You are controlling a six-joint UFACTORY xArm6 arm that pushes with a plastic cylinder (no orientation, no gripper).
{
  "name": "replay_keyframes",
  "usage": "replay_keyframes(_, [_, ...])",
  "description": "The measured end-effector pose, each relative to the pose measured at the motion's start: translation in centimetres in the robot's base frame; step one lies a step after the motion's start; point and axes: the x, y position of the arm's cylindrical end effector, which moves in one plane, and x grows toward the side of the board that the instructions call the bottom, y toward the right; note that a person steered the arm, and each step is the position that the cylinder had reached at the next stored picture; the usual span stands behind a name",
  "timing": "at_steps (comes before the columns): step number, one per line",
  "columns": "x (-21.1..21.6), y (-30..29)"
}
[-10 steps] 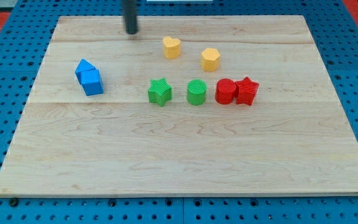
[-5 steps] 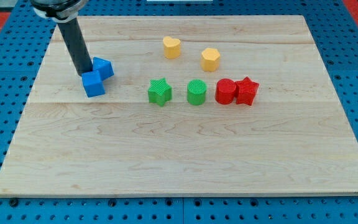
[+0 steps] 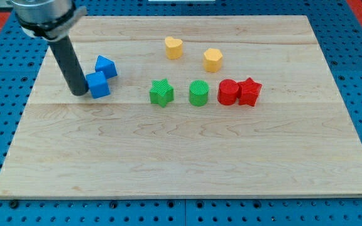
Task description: Move the blue blocks slightly towards the center of the board
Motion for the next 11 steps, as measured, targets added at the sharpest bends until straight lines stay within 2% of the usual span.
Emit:
replay_keyframes(1, [0.1, 1.2])
replay_keyframes(2, [-2.2, -0.9])
replay_keyframes(3, [-6.2, 0.0])
replay_keyframes(5, [-8.6, 1.6])
replay_keyframes(6, [-12.3, 1.0])
replay_keyframes(8, [-4.7, -3.4])
replay_keyframes(9, [-0.3, -1.3])
replay_keyframes(11, [0.3, 0.9])
